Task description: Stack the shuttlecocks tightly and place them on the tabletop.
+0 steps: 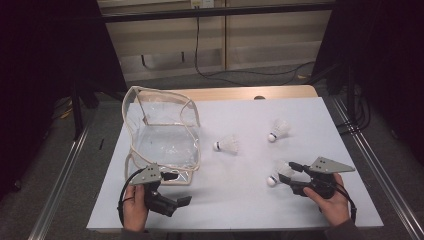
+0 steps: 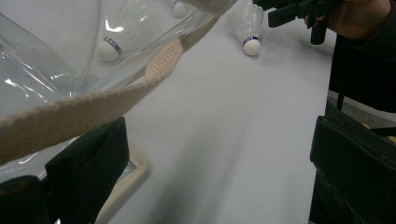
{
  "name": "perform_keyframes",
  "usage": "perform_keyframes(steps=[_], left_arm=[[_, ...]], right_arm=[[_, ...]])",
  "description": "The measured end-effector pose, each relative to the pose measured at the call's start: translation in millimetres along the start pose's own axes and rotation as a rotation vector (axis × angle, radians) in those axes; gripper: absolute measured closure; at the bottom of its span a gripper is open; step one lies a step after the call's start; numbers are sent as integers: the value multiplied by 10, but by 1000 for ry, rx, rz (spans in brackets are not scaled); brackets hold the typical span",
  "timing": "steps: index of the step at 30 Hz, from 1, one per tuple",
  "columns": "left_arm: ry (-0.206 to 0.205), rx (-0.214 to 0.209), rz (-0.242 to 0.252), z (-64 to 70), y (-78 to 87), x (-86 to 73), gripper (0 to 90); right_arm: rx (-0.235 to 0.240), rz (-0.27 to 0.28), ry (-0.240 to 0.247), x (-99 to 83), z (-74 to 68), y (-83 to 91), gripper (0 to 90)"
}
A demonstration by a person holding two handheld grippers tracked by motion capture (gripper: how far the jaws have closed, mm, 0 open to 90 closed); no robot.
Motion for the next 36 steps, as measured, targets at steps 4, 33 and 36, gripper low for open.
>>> perform_keyframes(steps=[4, 33, 36], left_arm=[[-1, 1, 0, -1, -2, 0, 47], [-5, -1, 3, -8, -8, 2, 47], [-3, -2, 6, -8, -9, 4, 48]], right_arm=[[10, -9, 8, -9, -8, -10, 459], [117, -52, -47, -32, -87, -19, 878], [124, -54, -45, -28, -100, -18, 893]])
Point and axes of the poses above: each handheld gripper's, and its own axes: y roughly backward along the jaws, x roughly out of its top, z roughly to its right, the point moved 9 cm from there along -y, roughly forward along the jaws, and after that the axes turned 11 degrees about -x, right-handed, at the moved point
